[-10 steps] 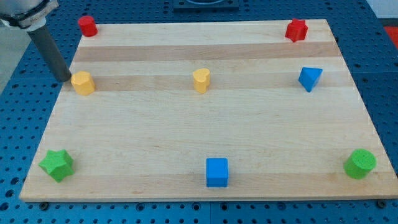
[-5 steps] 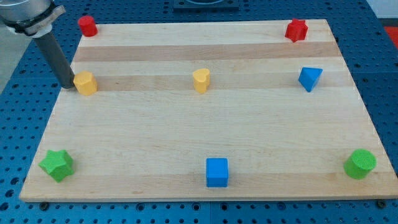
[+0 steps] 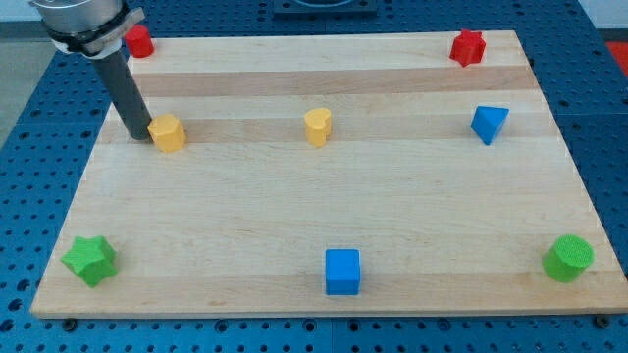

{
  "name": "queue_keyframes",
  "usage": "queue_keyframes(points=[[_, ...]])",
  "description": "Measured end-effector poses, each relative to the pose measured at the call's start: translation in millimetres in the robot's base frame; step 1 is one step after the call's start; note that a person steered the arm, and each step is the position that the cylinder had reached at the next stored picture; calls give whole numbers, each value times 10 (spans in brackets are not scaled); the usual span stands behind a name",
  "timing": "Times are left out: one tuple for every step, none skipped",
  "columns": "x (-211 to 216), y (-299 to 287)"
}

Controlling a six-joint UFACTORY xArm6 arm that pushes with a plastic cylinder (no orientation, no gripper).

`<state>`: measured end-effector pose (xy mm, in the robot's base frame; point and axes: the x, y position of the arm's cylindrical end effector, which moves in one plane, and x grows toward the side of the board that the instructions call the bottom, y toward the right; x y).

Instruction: Push the yellow hexagon at the left side of the yellow heart

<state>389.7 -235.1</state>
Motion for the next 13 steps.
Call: queue_keyframes(points=[[60, 128], [91, 273], [93, 391], [93, 475], [93, 581], [154, 618], [292, 618], [445, 628], [529, 709], [530, 811], [489, 877], [444, 906], [439, 892]])
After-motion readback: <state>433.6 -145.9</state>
